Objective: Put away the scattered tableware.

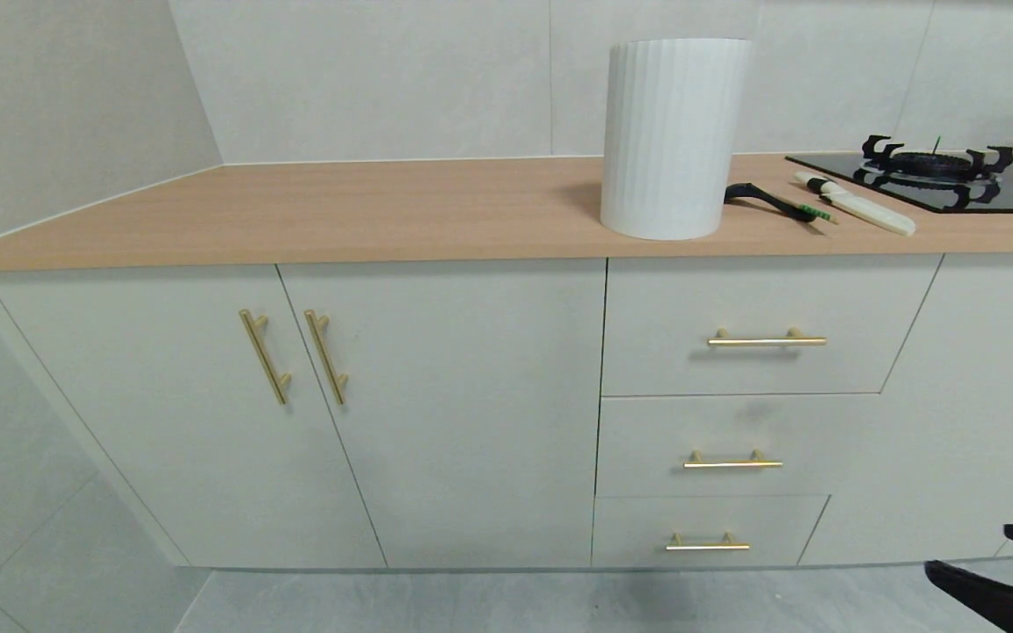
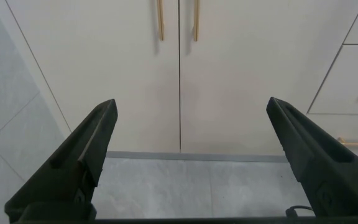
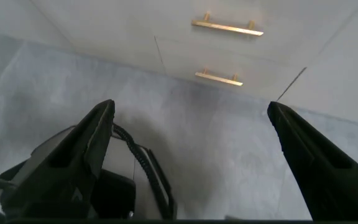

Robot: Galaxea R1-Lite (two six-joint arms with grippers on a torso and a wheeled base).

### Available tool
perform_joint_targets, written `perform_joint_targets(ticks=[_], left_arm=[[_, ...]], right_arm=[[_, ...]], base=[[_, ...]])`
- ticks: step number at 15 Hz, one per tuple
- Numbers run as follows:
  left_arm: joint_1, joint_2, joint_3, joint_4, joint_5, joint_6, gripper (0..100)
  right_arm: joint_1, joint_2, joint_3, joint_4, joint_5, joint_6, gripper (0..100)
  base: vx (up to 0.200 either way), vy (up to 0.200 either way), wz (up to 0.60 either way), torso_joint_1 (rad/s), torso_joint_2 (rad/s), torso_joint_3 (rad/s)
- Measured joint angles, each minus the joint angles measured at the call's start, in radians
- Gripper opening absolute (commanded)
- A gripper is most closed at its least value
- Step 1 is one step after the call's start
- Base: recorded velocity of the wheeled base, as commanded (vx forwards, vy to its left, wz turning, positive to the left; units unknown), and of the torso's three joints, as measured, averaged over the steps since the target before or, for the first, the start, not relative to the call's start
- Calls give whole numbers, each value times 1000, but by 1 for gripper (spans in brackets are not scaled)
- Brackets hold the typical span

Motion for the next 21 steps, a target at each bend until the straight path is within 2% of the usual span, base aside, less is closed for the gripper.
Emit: perform_joint_targets(ticks=[5, 8, 13, 18, 21], left_arm=[[0, 0, 0, 0, 0, 0, 100], [0, 0, 0, 0, 0, 0, 100], [0, 0, 0, 0, 0, 0, 100], [0, 0, 0, 0, 0, 0, 100], [0, 0, 0, 0, 0, 0, 100]], right_arm=[[23, 469, -204, -179, -6, -13, 100], [50, 685, -320, -234, -18, -18, 100], [74, 914, -334, -432, -99, -17, 100], [76, 1115, -326, -742, -288, 27, 100], [65, 1204, -364, -807, -327, 64, 100]], base=[[0, 0, 0, 0, 0, 0], [0, 0, 0, 0, 0, 0], [0, 0, 0, 0, 0, 0], [0, 0, 0, 0, 0, 0], [0, 0, 0, 0, 0, 0]])
